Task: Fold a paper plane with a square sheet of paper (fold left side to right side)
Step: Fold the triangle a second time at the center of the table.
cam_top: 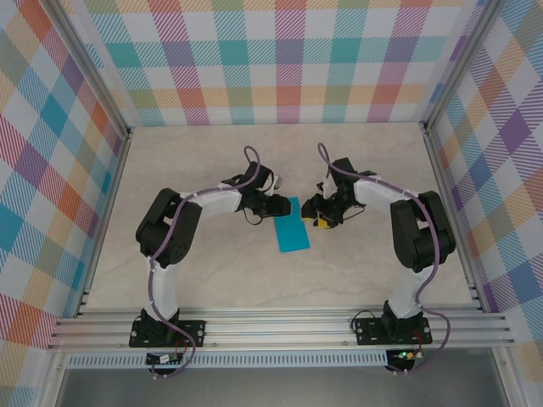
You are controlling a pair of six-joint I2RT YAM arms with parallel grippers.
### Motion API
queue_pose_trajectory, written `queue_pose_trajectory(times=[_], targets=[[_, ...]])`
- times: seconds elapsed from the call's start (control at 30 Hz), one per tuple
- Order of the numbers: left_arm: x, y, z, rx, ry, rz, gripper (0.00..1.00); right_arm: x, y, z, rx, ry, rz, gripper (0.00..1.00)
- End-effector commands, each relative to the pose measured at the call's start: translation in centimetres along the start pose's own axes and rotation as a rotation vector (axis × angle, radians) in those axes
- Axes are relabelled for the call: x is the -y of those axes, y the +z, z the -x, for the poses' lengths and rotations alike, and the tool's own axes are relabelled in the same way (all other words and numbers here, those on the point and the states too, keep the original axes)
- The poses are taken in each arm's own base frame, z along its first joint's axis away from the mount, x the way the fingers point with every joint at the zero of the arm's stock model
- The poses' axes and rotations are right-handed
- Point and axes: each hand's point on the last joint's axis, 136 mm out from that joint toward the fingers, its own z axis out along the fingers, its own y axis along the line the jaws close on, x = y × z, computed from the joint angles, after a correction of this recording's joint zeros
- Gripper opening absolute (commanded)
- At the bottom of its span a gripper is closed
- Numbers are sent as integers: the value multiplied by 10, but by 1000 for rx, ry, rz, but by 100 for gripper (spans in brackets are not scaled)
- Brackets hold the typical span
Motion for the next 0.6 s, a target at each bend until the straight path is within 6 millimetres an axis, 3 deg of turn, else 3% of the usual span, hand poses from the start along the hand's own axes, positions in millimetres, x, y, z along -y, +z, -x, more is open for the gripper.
queue_pose_trajectory(times=[0.0, 0.13, 0.43, 0.57], targets=[[-17, 3, 1, -18, -29, 55, 42, -6, 6, -3, -23, 12, 54, 53], [-27, 4, -1, -27, -39, 74, 41, -10, 12, -3, -41, 28, 89, 53], [-25, 2, -2, -26, -41, 57, 41, -6, 24, -1, -75, 75, 91, 53], [-25, 3, -3, -27, -45, 51, 41, -6, 29, -4, -105, 89, 106, 47]])
